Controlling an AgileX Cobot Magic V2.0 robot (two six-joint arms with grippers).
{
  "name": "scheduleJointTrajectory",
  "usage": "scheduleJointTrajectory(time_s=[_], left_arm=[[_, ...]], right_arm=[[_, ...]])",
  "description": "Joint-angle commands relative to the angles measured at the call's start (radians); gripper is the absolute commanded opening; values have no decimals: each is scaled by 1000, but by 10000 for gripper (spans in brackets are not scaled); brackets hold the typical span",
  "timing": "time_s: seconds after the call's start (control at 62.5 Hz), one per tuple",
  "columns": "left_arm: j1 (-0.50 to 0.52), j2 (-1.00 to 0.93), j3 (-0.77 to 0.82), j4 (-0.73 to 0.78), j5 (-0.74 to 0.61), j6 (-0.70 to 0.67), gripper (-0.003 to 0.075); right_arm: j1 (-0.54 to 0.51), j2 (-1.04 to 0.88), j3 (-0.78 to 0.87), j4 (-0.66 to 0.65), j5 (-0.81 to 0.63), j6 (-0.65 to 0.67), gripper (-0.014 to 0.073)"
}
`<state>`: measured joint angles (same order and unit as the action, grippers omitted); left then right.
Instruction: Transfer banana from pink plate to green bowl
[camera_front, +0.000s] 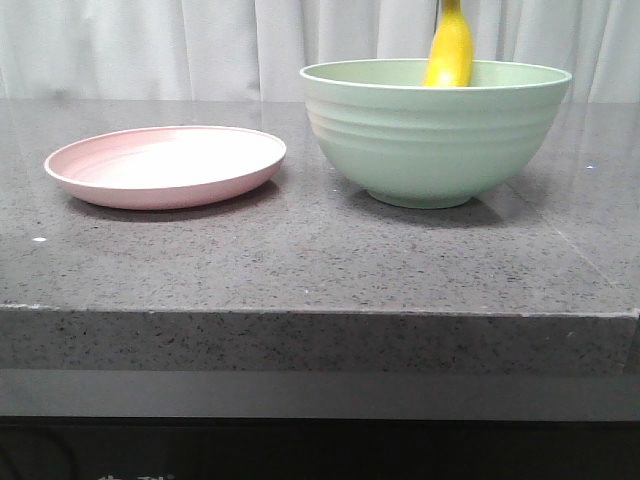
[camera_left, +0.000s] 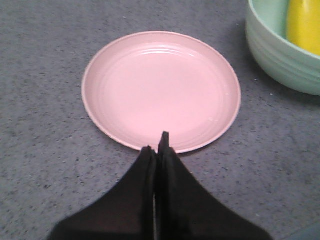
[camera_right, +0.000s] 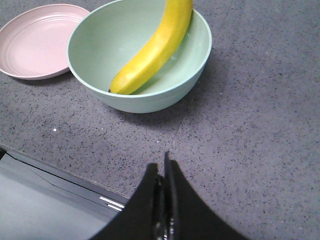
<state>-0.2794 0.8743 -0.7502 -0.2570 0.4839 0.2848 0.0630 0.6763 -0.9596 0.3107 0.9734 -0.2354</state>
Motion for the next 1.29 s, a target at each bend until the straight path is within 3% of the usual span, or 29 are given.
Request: scheduleJointTrajectory(time_s=[0.0, 0.064, 0.208, 0.448, 0.655, 1.279], left_arm=[[32, -118, 105, 6, -200, -19, -18], [52, -211, 214, 28, -281, -33, -18], [81, -450, 456, 211, -419, -250, -18], [148, -781, 709, 155, -489, -253, -18], [174, -907, 759, 179, -500, -253, -18], [256, -906, 759, 180, -530, -253, -18]], right_arm=[[-3, -2, -21, 20, -62, 1, -68], [-3, -2, -21, 20, -62, 1, -68], [-3, -2, -21, 20, -62, 1, -68], [-3, -2, -21, 20, -62, 1, -68], [-3, -2, -21, 20, -62, 1, -68], [-3, -2, -21, 20, -60, 1, -68]])
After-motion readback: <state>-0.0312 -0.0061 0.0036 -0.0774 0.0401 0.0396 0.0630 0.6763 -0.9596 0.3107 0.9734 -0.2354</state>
